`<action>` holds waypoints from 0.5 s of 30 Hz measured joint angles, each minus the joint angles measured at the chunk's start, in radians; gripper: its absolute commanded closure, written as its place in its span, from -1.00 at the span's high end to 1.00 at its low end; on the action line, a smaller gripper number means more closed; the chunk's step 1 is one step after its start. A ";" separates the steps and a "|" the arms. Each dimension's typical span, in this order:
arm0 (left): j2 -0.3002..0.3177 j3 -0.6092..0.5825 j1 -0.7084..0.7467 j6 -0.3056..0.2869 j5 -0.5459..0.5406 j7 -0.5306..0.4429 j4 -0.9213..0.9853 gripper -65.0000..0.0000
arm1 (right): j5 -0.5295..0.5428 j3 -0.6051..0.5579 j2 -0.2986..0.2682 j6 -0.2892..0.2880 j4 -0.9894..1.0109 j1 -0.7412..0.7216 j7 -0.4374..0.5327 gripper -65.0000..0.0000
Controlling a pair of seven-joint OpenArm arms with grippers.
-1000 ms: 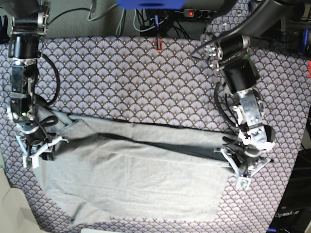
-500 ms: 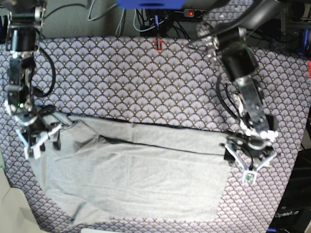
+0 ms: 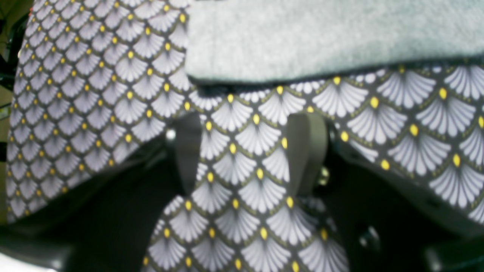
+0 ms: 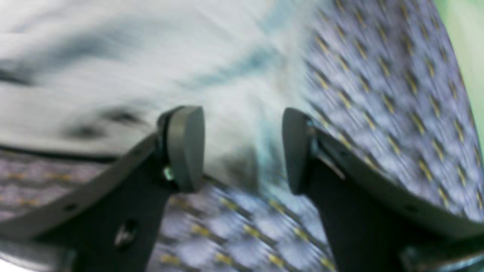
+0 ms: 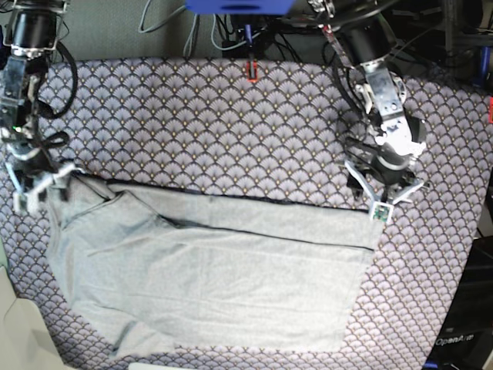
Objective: Fold the T-shirt properly
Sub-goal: 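Lower the held edge onto the shirt body with both grippers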
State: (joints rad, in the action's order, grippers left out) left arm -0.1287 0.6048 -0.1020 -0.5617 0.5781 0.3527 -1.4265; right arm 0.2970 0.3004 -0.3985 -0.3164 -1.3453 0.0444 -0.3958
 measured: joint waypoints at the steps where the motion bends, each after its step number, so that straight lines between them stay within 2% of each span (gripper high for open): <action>1: 0.001 0.012 -0.006 0.001 -0.006 -0.004 0.006 0.07 | 0.000 0.006 -0.007 0.002 0.033 0.004 0.029 0.06; 3: 0.005 0.035 -0.025 0.008 -0.002 0.001 0.041 0.07 | 0.005 0.000 -0.026 0.000 0.088 0.009 0.084 0.06; 7: 0.002 0.090 -0.056 0.001 0.001 0.005 0.076 0.07 | 0.006 0.000 -0.026 0.001 0.157 0.004 0.155 0.06; 15: 0.003 0.096 -0.074 0.001 0.001 0.003 0.090 0.07 | 0.005 0.000 -0.026 0.002 0.156 0.031 0.175 0.06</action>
State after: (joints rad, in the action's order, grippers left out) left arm -0.1253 0.7010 -0.1761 -0.5606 0.5793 0.3553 -1.3369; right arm 0.3023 0.3008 -0.4240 -0.3149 -1.1889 0.0757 -0.2207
